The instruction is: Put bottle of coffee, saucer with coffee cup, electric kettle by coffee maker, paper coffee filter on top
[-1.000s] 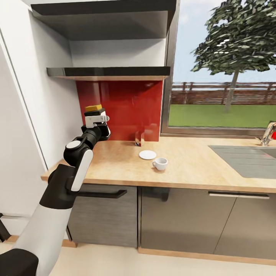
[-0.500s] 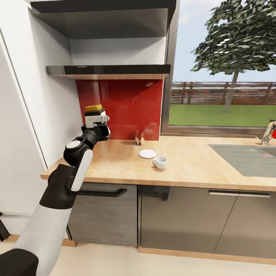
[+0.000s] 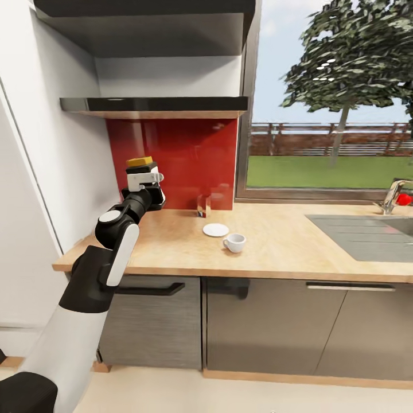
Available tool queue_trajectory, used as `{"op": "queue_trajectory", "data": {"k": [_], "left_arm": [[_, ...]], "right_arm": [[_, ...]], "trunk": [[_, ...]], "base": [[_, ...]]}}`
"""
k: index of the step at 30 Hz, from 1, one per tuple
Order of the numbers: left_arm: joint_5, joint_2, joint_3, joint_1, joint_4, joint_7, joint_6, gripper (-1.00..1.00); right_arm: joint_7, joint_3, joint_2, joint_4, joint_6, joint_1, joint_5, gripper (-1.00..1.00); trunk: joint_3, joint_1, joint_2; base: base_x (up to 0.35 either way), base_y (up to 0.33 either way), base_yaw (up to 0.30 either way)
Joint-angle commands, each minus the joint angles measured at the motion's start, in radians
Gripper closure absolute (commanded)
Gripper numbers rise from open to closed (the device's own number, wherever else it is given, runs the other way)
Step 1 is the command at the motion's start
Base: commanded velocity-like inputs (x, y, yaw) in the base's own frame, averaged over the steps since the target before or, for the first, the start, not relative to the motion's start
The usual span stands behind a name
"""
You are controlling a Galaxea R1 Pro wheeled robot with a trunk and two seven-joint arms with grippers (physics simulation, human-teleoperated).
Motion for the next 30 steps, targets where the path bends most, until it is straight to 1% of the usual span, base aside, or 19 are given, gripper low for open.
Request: {"op": "queue_trajectory", "data": {"k": [1, 7, 30], "left_arm": [[0.009, 0.000, -0.001, -0.001, -0.001, 0.007, 0.004, 1.00], [0.009, 0.000, -0.001, -0.001, -0.001, 0.007, 0.004, 1.00], [0.009, 0.000, -0.001, -0.001, -0.001, 0.007, 0.004, 1.00]], "right_arm": [[0.000, 0.002, 0.000, 0.007, -0.001, 0.000, 0.004, -1.00], [0.000, 0.002, 0.000, 0.021, -0.002, 0.000, 0.003, -1.00], [0.000, 0.001, -0.001, 0.022, -0.003, 0.000, 0.003, -1.00]], "trunk": [[-0.001, 0.000, -0.001], [-0.001, 0.000, -0.001], [-0.001, 0.000, -0.001]], "base": [[0.000, 0.000, -0.238], [0.000, 0.000, -0.251], [0.000, 0.000, -0.257]]}}
